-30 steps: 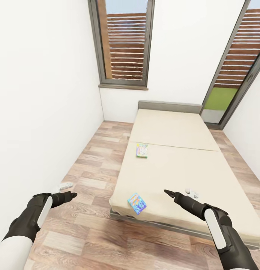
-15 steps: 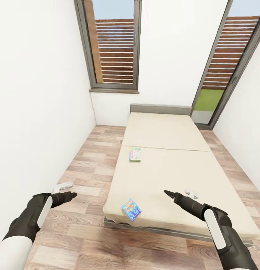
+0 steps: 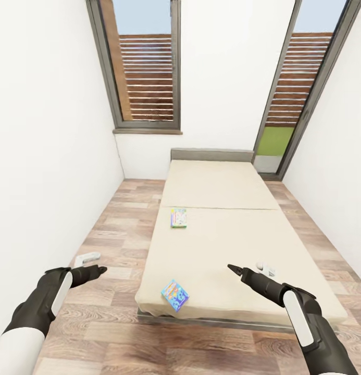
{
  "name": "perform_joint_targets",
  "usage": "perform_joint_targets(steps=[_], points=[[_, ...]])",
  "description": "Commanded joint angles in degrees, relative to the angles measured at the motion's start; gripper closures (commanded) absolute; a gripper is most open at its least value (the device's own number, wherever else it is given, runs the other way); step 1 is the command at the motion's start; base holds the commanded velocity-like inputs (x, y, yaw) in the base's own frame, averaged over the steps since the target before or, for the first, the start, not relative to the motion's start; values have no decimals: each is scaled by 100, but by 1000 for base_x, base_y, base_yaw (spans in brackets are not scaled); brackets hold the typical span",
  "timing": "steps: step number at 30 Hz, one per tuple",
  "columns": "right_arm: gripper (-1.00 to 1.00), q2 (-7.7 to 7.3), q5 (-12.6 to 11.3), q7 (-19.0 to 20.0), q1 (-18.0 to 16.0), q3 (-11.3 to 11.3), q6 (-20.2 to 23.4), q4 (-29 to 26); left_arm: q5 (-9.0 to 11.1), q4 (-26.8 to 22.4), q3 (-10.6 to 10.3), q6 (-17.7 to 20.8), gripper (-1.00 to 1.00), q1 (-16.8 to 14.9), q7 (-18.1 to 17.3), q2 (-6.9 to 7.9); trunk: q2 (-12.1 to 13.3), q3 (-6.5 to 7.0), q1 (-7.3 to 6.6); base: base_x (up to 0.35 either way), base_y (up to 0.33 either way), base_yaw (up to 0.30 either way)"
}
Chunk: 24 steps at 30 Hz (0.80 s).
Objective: Put all the toys in the child's room - the three board games (two on the bed and one on the table), the two jigsaw puzzles on the table, and the tennis ball on the table - inside the toy box on the table in the child's room.
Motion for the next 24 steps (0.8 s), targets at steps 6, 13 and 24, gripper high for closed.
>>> perform_joint_targets(steps=[6,13,24], points=[[-100,0,1,20,-6,-14,34,-2,25,-56,3,40,-100,-3,1,-6,-11,44,4,0,0,-143],[-100,0,1,20,-6,-18,34,-2,26,-64,-2,41,-100,-3,4,-4,-11,109,4,0,0,-136],[-100,0,1,20,-6,-19,34,-2,27,-66,4,41,-100,-3,5,-9,-11,210,4,0,0,-125]])
